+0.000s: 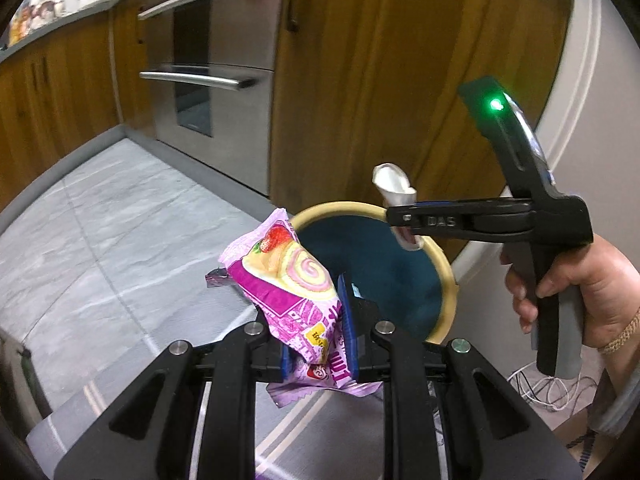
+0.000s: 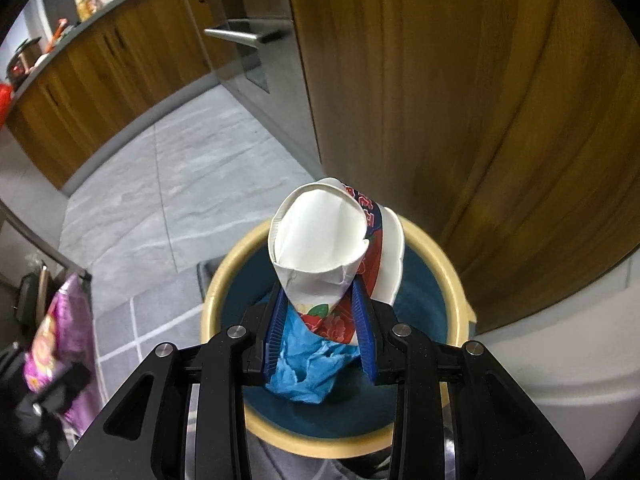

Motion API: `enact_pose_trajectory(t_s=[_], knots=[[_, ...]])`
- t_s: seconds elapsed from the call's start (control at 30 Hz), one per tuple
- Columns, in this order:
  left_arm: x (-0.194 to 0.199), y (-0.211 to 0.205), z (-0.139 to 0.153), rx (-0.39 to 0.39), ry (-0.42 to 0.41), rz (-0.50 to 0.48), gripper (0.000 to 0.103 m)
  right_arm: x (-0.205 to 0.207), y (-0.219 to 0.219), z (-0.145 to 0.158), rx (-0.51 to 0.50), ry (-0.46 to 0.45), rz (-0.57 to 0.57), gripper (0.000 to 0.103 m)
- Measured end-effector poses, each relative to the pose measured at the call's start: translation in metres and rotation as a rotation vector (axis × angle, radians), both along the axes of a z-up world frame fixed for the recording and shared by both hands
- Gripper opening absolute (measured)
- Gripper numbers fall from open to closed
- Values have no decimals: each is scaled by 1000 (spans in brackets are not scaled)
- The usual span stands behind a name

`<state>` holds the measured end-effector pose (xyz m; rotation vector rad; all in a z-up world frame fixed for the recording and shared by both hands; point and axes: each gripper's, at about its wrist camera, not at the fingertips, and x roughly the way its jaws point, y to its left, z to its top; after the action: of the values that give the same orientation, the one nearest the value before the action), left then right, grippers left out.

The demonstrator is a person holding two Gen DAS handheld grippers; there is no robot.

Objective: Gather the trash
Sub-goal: 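Open both tools to drop the wrapper and cup into the bin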

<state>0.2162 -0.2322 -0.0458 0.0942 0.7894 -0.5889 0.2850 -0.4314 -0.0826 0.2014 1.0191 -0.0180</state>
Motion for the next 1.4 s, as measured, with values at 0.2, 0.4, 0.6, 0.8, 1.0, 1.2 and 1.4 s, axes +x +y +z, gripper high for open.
enact_pose_trajectory(t_s=[0.2,0.4,0.6,0.8,1.0,1.2,1.4], knots=[[13,-26,-32,15,53,-31,19,9,-7,-20,37,60,-9,34],[25,-49,-61,42,91,-41,19,14,-6,-34,44,105,-23,34],[25,-59,-82,79,107,-50,19,14,-6,-37,53,118,-29,34],[24,-63,-83,81,107,-53,21,14,-10,-35,62,117,-47,34],[23,-62,-80,76,101,-56,31,13,-15,-36,73,115,-60,34],[14,-58,-74,76,84,-39,47,11,-15,-33,75,102,-69,41],[5,-48,-70,67,72,-10,75,10,-15,-27,82,86,-73,59]])
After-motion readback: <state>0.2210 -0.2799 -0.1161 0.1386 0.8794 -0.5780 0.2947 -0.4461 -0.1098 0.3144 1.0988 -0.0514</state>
